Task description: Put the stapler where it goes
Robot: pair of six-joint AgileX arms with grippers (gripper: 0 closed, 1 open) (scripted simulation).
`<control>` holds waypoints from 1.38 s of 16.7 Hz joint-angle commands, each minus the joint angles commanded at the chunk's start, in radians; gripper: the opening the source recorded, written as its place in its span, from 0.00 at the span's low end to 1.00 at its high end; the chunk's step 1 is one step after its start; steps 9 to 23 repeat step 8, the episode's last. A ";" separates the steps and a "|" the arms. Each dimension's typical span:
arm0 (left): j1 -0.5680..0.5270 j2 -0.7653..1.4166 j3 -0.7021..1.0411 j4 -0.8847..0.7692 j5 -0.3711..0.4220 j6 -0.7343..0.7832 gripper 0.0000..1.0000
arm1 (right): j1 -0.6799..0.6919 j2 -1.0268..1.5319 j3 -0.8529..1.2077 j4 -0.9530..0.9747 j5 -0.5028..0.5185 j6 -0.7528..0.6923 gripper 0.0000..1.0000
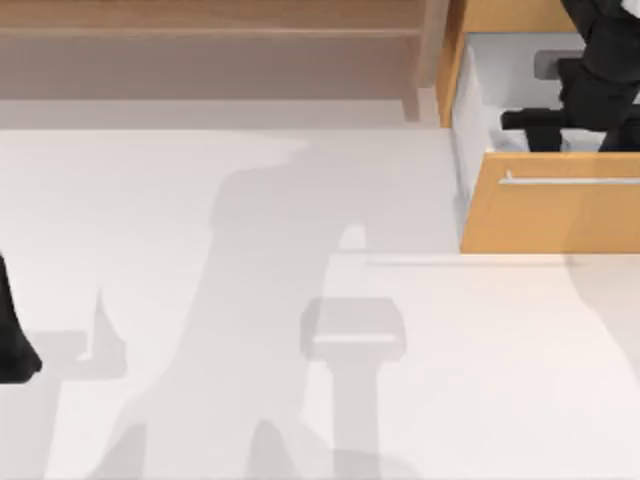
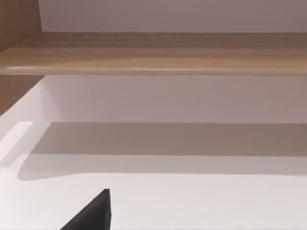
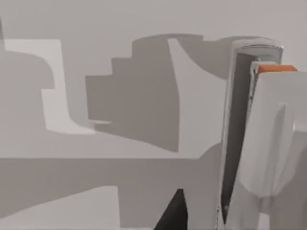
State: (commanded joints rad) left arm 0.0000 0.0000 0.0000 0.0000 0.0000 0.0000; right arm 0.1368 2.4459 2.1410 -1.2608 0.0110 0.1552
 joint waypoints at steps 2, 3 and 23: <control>0.000 0.000 0.000 0.000 0.000 0.000 1.00 | 0.000 0.000 0.000 0.000 0.000 0.000 0.98; 0.000 0.000 0.000 0.000 0.000 0.000 1.00 | 0.000 0.000 0.000 0.000 0.000 0.000 1.00; 0.000 0.000 0.000 0.000 0.000 0.000 1.00 | 0.000 0.000 0.000 0.000 0.000 0.000 1.00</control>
